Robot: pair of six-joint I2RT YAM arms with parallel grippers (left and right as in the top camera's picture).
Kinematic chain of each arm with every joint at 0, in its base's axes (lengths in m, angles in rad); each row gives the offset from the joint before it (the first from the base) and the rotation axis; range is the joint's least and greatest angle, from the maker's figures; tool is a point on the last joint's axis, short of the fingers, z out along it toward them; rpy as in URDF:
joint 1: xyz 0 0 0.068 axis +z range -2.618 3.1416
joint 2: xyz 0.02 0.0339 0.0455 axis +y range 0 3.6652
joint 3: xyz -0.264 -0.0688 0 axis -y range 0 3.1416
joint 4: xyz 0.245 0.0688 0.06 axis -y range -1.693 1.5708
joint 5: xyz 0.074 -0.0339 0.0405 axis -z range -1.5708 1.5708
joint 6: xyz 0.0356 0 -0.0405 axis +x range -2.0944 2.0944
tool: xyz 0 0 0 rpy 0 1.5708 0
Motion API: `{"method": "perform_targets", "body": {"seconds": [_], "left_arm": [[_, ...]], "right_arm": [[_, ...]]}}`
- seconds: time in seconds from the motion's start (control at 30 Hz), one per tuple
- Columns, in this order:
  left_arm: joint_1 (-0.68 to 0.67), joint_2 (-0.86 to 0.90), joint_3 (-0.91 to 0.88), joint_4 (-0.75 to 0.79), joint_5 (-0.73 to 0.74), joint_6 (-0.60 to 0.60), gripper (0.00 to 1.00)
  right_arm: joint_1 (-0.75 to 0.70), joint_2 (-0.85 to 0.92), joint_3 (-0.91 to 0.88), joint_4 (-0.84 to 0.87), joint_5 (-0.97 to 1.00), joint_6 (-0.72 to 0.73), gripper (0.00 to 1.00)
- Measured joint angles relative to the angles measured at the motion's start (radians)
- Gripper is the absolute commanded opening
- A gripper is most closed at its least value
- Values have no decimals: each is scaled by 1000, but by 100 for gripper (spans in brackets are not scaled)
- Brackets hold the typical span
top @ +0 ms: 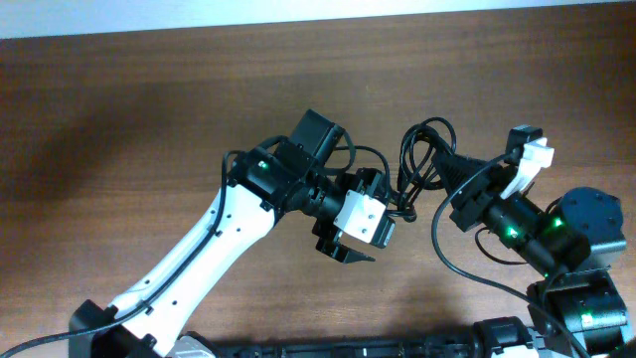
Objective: Untangle cables
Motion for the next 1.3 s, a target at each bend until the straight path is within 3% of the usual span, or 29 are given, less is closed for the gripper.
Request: {"method": "perform_targets", "body": {"seconds": [0.1,0.13,0.2,0.27,0.3,0.63,0.87,1.3], "left_arm": [[0,0,0,-55,3,0,99],[0,0,-1,-64,3,0,94],[0,0,-1,-67,3,-3,35],[0,0,-1,-68,3,-5,9],[0,0,-1,-68,3,-5,0],[0,0,-1,-69,3,-6,0],[0,-16,-2,-85,59,2,0],[6,-319,-5,-90,137,47,0]], "right_arm": [[0,0,0,-4,0,3,4],[0,0,0,-4,0,3,4],[0,0,0,-4,0,3,4],[0,0,0,-5,-3,4,4],[0,0,0,-6,-7,3,4],[0,0,0,-29,-13,6,4],[0,-6,1,-120,98,-10,4],[0,-5,3,-248,320,-46,4]]}}
